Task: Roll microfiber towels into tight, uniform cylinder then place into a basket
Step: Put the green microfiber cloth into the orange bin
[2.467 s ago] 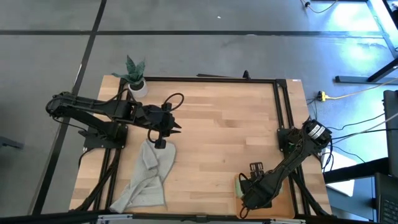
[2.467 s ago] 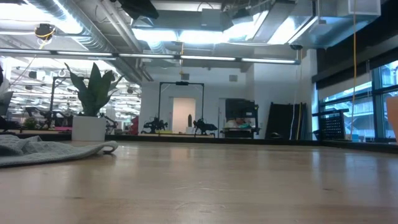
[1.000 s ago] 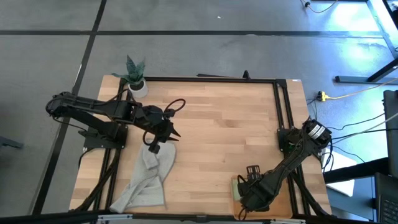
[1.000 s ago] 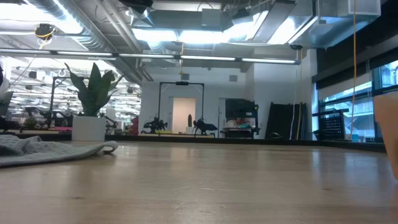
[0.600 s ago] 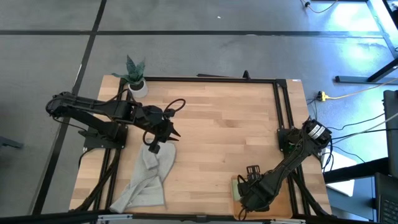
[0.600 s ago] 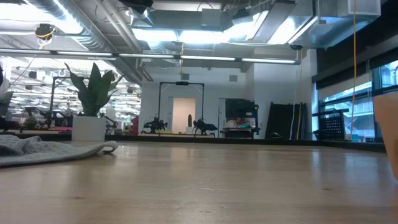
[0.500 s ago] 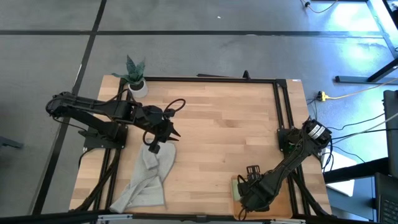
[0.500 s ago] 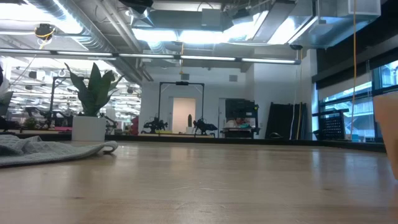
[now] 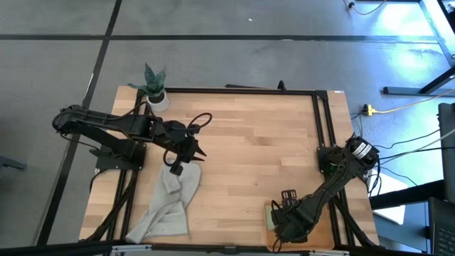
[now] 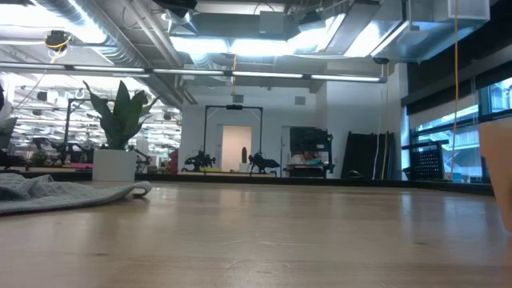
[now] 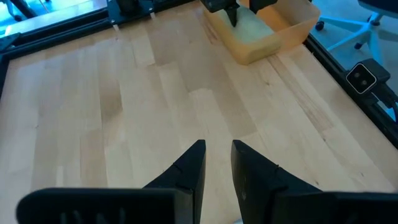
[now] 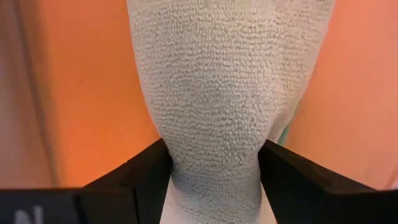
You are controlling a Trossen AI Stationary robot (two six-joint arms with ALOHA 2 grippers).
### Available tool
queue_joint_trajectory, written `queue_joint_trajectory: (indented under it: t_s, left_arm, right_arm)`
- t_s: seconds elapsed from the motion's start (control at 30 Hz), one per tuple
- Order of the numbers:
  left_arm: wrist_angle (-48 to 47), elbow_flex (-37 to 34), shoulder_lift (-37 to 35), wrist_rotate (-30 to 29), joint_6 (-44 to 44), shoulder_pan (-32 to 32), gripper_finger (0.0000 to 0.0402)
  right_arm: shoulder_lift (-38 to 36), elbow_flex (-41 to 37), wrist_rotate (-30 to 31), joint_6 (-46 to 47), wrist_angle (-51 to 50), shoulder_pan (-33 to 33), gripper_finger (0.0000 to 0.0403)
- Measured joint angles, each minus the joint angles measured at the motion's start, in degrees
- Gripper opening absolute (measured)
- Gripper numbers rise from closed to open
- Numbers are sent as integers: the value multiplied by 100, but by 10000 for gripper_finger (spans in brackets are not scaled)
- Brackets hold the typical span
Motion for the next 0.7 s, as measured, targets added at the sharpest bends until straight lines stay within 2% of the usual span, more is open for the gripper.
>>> queue_joint_trajectory:
  t_s: [0.23,0.5,0.6,0.7]
  left_arm:
    - [0,0,0,0,0,0,67]
    - [2,0,0,0,0,0,67]
    - [0,0,0,0,0,-2,67]
    - [1,0,2,2,0,-1,67]
  right_arm:
    - [0,0,128,647,-54,0,230]
    - [0,0,140,761,-51,0,231]
    - [0,0,149,778,40,-2,247]
    - [0,0,153,773,91,-2,282]
